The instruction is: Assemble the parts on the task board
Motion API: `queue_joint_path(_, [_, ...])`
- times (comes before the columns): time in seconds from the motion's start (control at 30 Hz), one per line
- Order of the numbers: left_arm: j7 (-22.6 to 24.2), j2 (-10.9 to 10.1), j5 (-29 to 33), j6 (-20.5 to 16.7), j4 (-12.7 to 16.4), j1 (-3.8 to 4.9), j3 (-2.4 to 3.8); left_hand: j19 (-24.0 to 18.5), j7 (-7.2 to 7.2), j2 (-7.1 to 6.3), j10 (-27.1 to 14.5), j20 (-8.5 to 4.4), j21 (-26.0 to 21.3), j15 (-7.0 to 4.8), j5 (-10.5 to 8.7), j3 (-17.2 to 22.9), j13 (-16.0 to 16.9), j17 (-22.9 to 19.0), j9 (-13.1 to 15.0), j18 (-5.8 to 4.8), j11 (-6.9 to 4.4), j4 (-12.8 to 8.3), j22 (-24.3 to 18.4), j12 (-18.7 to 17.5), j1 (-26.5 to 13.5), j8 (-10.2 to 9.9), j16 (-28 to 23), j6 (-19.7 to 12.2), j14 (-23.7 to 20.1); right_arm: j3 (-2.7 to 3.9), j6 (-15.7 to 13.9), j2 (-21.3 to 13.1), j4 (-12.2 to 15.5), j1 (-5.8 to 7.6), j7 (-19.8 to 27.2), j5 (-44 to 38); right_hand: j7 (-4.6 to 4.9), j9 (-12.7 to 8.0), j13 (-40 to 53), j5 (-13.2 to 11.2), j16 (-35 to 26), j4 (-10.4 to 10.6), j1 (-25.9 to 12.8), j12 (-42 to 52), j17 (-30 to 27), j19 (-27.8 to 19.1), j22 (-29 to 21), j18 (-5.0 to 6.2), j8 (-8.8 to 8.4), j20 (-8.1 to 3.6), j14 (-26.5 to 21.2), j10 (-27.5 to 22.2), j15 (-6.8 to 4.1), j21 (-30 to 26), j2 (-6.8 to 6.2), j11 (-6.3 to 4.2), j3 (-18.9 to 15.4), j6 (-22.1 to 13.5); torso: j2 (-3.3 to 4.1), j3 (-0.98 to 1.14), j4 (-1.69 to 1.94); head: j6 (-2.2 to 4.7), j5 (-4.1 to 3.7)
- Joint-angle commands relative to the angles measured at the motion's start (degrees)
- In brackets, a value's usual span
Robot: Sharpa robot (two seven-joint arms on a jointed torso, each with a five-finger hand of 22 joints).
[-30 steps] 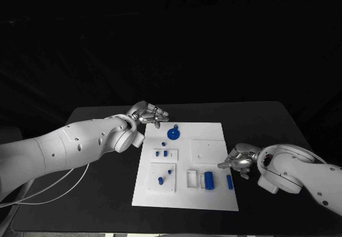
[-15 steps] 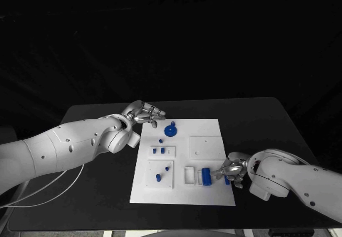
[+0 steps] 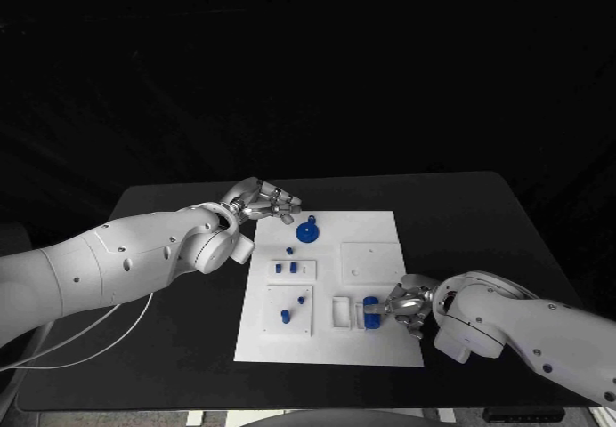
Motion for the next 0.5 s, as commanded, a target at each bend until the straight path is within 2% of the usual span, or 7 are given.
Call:
queue_joint_path(0.03, [1.27,0.07,0.69,1.57,0.19,-0.02,0.03,-0.81,0.04,-0.13,-0.57,0.27,-0.09,0.59,0.33,0.00,0.00,-0.96,0.05,-0.89,0.05,0.09,-2.99,0.23,-0.38,-0.13,-3.80,-0.53,0.46,-0.67,-0.50,0.85,-0.67,-0.47,-0.37,-1.30,0.19,-1.15,0.06,-0.35,-0.27,0.00,0.70,-0.05,0.03,2.66,0.07,-0.73,-0.40,-0.52,0.59,0.23,0.04,0.01,0.11,-0.04,0.15,-0.41,-0.01,-0.01,0.01,-0.05,0.03])
queue_joint_path(0.13, [1.23,0.06,0.71,1.79,0.27,-0.02,0.03,-1.16,0.03,0.12,-0.73,0.63,0.27,0.84,0.40,-0.01,0.00,-1.51,0.10,-0.74,0.11,-0.04,-6.60,0.26,-0.18,-0.11,-7.88,-0.64,1.83,-1.19,-0.14,1.56,-1.08,-0.48,-0.20,-2.50,0.22,-1.19,0.13,-0.35,-0.32,-0.66,1.51,-0.05,0.07,2.65,0.09,-0.73,-0.39,-0.51,0.60,0.23,0.05,0.00,0.34,-0.04,0.45,-0.37,-0.02,-0.02,0.08,-0.18,0.24])
queue_joint_path(0.23, [1.16,0.04,0.73,1.92,0.31,-0.02,0.03,-0.64,0.07,0.11,-0.67,0.57,0.20,0.86,0.39,-0.33,0.00,-1.36,0.11,-0.84,0.12,-0.09,-8.46,0.23,-0.25,-0.10,-9.45,-0.54,2.69,-1.65,0.17,1.97,-1.30,-0.49,0.03,-3.93,0.24,-1.14,0.29,-0.28,-0.16,-2.81,3.80,0.11,0.23,2.65,0.17,-0.76,-0.37,-0.44,0.68,0.30,0.11,0.21,0.93,-0.06,1.16,-0.04,-0.02,-0.01,-0.01,-0.21,0.55])
queue_joint_path(0.37, [1.15,0.01,0.74,2.00,0.35,-0.02,0.03,-0.35,0.08,0.24,-0.60,0.48,0.29,0.81,0.39,-0.51,0.00,-1.24,0.09,-0.89,0.10,-0.17,-9.49,0.23,-0.19,-0.12,-9.50,-0.54,2.78,-2.39,0.20,2.33,-1.46,-0.49,0.12,-5.22,0.25,-1.15,0.51,-0.11,-0.04,-5.91,5.50,0.28,0.44,2.62,0.35,-0.72,-0.41,-0.25,0.76,0.31,0.23,0.42,2.24,-0.06,1.54,0.44,-0.04,-0.06,-0.09,-0.21,0.70])
queue_joint_path(0.5, [1.15,-0.01,0.74,2.06,0.38,-0.02,0.03,-0.35,0.08,0.24,-0.60,0.48,0.29,0.81,0.39,-0.51,0.00,-1.24,0.09,-0.89,0.10,-0.17,-9.49,0.23,-0.19,-0.12,-9.50,-0.54,2.78,-2.78,-0.67,2.45,-1.56,-0.49,0.17,-5.76,0.03,-1.07,0.57,0.27,0.07,-7.82,6.18,0.40,0.54,2.63,0.54,-0.71,-0.44,-0.17,0.81,0.33,0.24,0.67,3.46,-0.20,2.31,1.15,-0.03,-0.04,-0.11,-0.23,0.80])
